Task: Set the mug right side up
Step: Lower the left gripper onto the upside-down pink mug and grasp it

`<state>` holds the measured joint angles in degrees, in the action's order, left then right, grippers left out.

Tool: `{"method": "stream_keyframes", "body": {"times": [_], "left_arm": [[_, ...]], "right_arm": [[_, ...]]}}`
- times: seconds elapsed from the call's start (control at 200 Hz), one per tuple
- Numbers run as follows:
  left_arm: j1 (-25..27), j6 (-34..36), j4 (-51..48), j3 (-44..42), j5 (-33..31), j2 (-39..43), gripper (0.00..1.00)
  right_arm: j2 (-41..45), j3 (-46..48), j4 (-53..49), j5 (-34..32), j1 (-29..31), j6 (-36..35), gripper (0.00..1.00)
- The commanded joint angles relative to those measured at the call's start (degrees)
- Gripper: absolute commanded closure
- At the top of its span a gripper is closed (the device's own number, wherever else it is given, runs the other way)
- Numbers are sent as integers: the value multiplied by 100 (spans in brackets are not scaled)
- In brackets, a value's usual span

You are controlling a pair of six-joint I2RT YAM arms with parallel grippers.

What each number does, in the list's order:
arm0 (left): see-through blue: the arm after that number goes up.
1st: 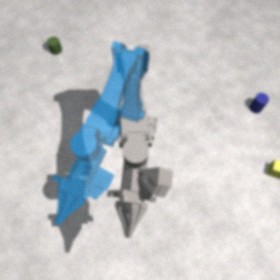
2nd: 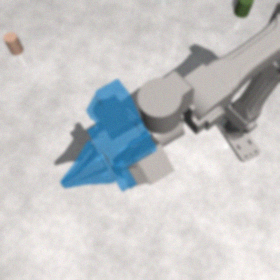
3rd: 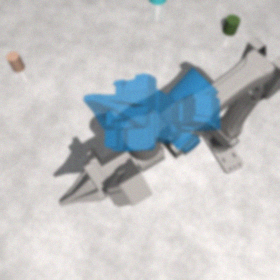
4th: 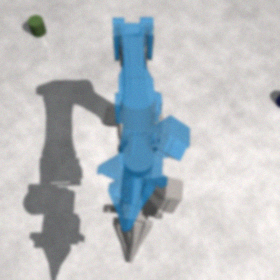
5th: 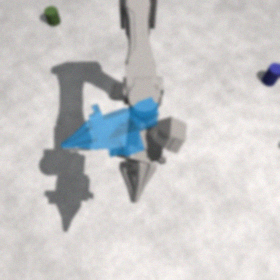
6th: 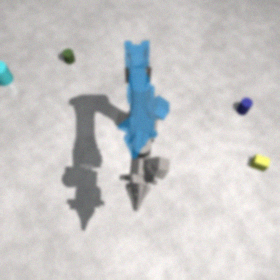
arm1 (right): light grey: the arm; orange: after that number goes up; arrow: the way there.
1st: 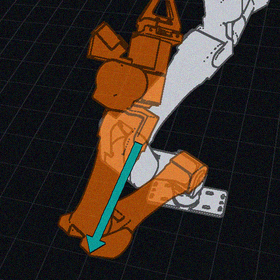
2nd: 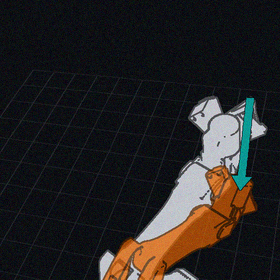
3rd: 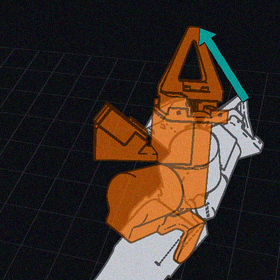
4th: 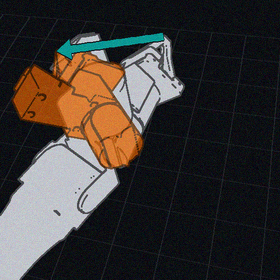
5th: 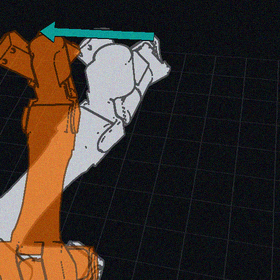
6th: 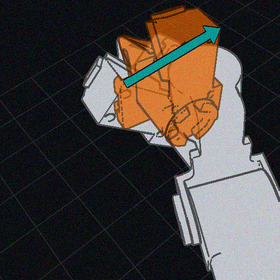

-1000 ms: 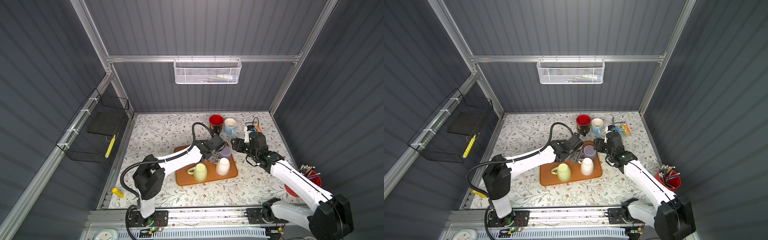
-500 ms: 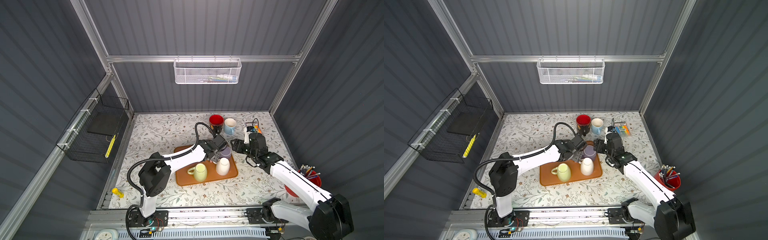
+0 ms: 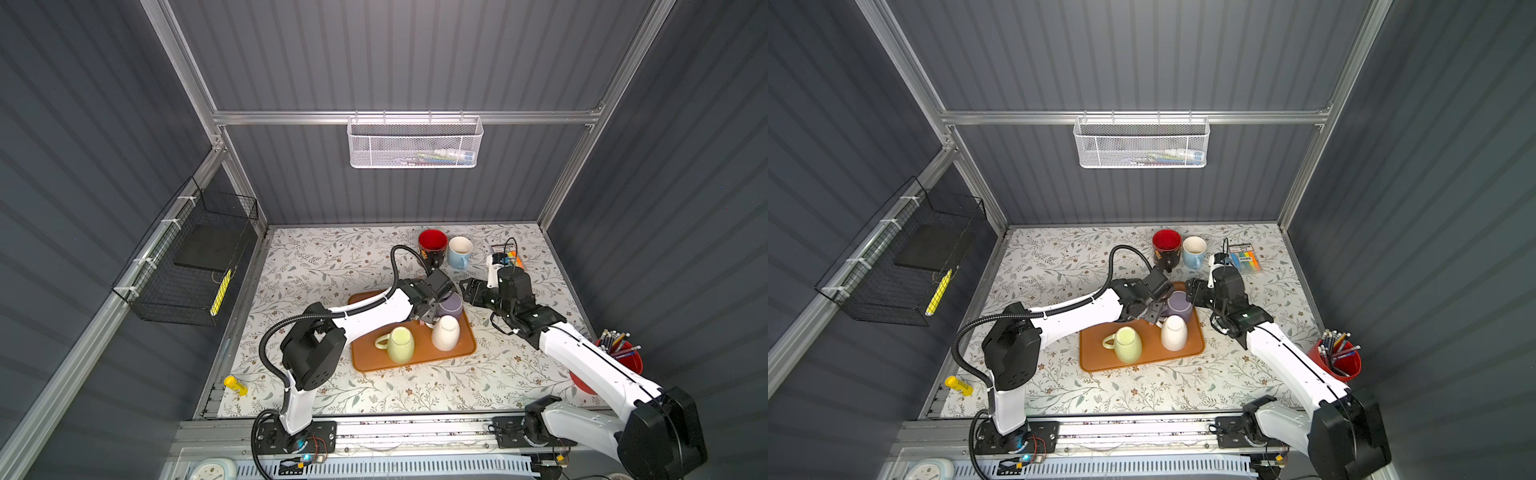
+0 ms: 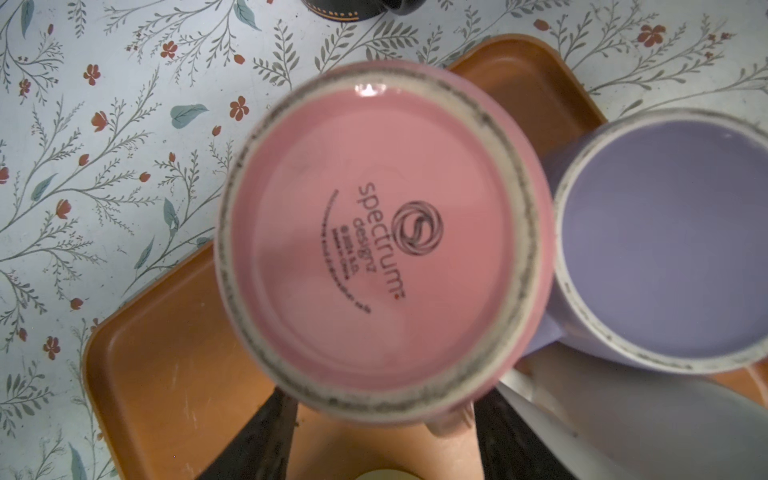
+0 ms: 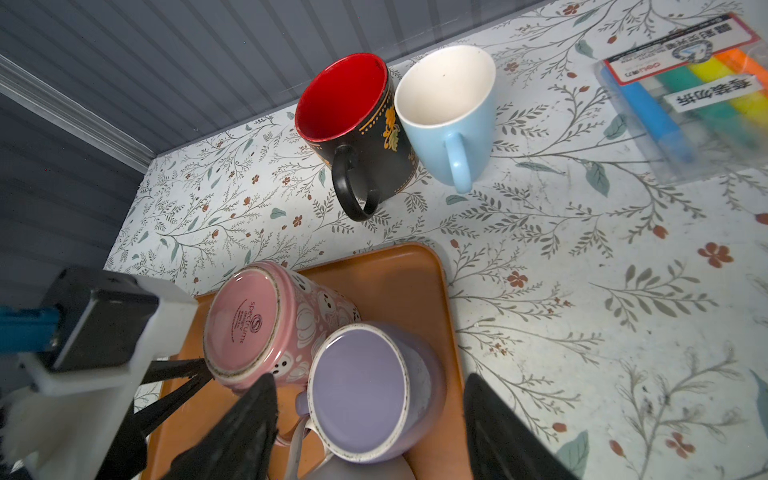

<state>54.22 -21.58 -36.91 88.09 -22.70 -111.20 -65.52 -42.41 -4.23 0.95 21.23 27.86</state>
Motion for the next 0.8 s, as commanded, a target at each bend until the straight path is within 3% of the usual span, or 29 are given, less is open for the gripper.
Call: {"method": "stream_keyframes", "body": {"times": [0.0, 0.795], "left_arm": [[-108, 86, 64, -125, 115, 33, 35], [-491, 245, 464, -1157, 597, 819, 40]], "right_arm": [[-79, 75, 71, 40, -30, -84, 29], [-148, 84, 52, 37, -23, -118, 29]]}}
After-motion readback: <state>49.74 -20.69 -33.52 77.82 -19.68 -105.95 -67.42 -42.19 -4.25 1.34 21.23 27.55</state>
